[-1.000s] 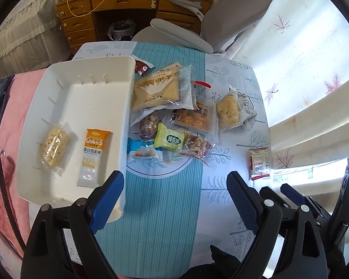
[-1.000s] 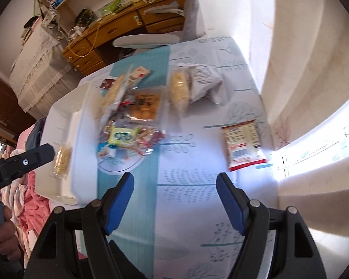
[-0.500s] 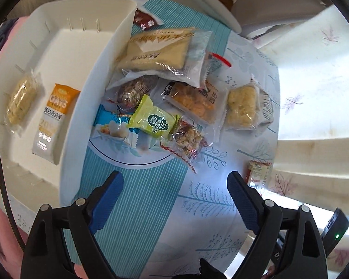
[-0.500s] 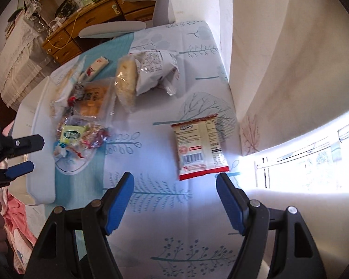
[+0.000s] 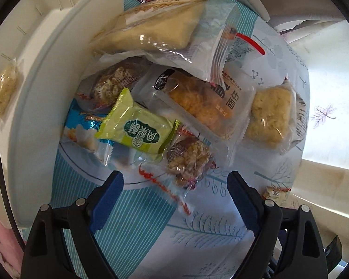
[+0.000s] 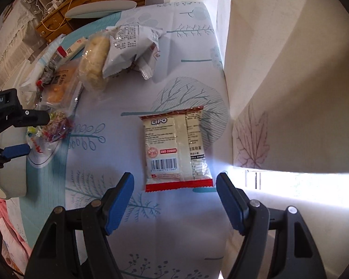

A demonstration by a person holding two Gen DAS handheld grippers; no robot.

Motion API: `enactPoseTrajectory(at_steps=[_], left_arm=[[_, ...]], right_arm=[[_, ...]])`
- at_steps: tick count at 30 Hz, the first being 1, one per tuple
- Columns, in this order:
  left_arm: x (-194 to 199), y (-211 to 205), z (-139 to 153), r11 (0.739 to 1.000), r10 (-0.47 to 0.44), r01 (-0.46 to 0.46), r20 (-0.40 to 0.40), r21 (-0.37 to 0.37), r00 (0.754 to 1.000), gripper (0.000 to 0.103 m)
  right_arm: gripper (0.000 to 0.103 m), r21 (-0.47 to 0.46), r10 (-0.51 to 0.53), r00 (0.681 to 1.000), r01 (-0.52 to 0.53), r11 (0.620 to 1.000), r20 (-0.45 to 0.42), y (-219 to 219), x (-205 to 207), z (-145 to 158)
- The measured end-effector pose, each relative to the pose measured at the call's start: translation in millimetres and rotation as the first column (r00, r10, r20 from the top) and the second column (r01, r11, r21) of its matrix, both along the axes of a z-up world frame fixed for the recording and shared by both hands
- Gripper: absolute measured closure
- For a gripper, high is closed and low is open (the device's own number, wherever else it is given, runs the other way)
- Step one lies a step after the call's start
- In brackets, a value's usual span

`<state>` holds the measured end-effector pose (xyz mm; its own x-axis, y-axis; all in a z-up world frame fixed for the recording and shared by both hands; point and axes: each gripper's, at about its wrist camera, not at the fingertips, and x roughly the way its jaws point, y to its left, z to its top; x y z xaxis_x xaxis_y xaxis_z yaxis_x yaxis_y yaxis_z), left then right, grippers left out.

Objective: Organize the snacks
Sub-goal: 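Grasp the red candy bag with the left tool while the right tool grasps the LIPO pack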

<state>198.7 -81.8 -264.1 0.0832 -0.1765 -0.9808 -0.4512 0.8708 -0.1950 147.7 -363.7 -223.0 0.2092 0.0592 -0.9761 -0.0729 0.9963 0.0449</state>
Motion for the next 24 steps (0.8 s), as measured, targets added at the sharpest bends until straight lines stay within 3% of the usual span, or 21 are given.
enactPoseTrajectory(at_steps=[8,15,19,23,24], left_arm=[[18,-9,-16,0.999,0.01,-0.01,-0.023,0.038,1.0,0.013],[34,-22,-21,0.998,-0.015,0.017,-0.029,0.066,0.999,0.021],[43,-31,-21,0.997,-0.027,0.028,-0.019,0.065,0.999,0.031],[49,-35,-18,0.996,-0.043,0.043,-0.005,0.08,0.999,0.035],[48,-35,-17,0.997,-0.044,0.044,-0.001,0.069,0.999,0.044]], right_arm=[[0.03,0.004,0.047,0.999,-0.047,0.999,0.015,-9,10,-9],[0.04,0.018,0.061,0.998,-0.061,0.998,0.011,-13,17,-18],[0.042,0.017,0.077,0.997,-0.077,0.997,0.018,-13,17,-17],[0.046,0.016,0.093,0.995,-0.094,0.995,0.022,-8,19,-16],[0.047,0.02,0.095,0.995,-0.095,0.995,0.021,-9,19,-15]])
